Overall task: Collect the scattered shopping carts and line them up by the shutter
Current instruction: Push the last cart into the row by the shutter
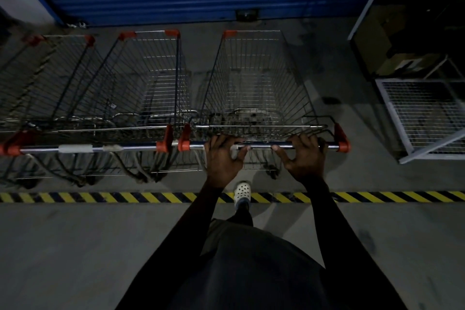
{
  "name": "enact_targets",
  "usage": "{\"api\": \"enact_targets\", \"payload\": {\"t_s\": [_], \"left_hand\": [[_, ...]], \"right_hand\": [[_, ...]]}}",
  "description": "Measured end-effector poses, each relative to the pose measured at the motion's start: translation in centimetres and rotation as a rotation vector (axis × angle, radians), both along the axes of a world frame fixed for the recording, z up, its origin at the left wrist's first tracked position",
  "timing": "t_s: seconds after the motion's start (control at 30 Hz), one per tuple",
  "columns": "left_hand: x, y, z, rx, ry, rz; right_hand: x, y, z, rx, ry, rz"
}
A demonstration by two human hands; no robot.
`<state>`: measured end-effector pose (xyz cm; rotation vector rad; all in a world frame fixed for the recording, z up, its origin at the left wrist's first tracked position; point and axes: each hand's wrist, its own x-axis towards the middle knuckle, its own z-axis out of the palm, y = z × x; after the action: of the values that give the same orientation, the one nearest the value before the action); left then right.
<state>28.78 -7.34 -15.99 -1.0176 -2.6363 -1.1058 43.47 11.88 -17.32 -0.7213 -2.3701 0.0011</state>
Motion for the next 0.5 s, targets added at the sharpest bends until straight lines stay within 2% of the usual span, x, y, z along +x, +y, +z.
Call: {"api": "enact_targets", "payload": {"t_s": [0.5], "left_hand": [[-0.24, 0.03, -0.43, -0.034, -0.008, 0.001]], "right_hand": [[0.03, -0.16, 0.24, -0.024, -0.007, -0.009]]}}
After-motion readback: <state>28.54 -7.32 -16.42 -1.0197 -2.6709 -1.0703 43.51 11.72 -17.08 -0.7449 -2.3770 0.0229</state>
